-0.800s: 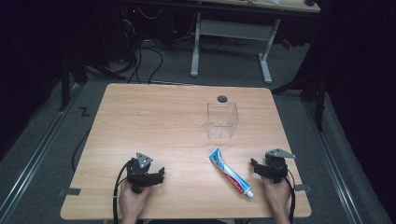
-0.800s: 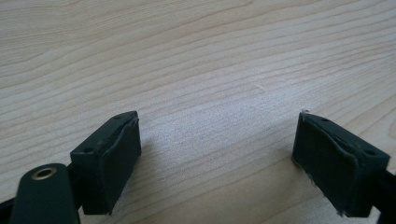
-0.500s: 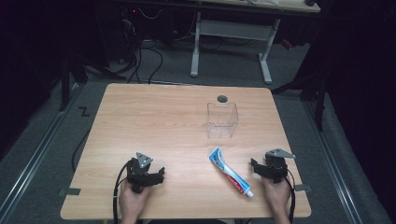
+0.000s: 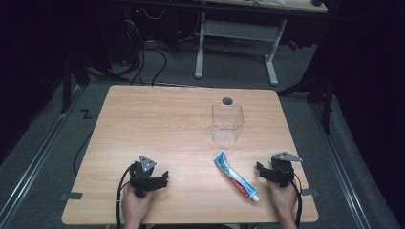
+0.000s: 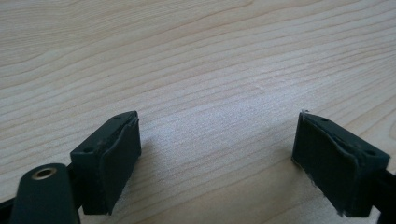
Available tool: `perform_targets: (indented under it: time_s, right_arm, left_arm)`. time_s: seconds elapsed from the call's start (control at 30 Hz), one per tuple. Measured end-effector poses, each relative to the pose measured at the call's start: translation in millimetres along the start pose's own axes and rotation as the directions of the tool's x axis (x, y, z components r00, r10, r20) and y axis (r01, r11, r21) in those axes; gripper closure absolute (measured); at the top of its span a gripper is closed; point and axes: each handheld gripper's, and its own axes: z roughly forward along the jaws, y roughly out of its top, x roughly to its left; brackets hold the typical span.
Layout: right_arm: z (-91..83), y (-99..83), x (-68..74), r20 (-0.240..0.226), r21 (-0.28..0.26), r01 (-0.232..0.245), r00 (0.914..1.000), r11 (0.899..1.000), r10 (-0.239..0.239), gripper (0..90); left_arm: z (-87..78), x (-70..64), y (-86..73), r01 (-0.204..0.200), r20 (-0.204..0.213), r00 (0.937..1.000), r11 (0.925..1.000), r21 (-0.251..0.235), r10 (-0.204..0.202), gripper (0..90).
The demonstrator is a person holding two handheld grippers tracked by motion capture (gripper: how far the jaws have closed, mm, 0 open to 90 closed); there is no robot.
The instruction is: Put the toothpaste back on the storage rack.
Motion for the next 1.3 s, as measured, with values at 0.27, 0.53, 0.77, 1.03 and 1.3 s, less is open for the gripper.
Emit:
perform_targets:
  time_s: [0.27,0.53,0.77,1.03,1.3]
  right_arm:
    - [-0.2,-0.1,0.0,-0.010,-0.001,0.016,0.9998,1.000,-0.016,33.1]
    - [-1.8,-1.3,0.3,-0.014,-0.005,0.002,0.9999,1.000,-0.002,35.5]
    - [-10.1,-5.0,2.8,-0.049,-0.024,-0.024,0.9986,0.999,0.023,36.8]
    - [-21.2,-4.8,8.4,-0.081,-0.066,-0.019,0.9966,0.998,0.013,38.2]
    - [-30.1,-2.9,18.4,-0.082,-0.076,0.012,0.9964,0.997,-0.018,37.4]
  left_arm:
    - [0.0,-0.2,0.0,0.002,-0.001,1.0000,1.0000,0.000,-0.002,15.6]
    - [-0.1,-0.1,-0.1,0.002,-0.001,1.0000,1.0000,-0.001,-0.002,15.7]
    - [-0.2,-0.1,-0.2,0.001,0.000,1.0000,1.0000,-0.001,-0.001,15.6]
    - [-0.2,-0.2,-0.2,0.002,-0.001,1.0000,1.0000,-0.002,-0.002,15.6]
    - [-0.2,-0.2,-0.3,0.002,0.000,1.0000,1.0000,-0.002,-0.002,15.6]
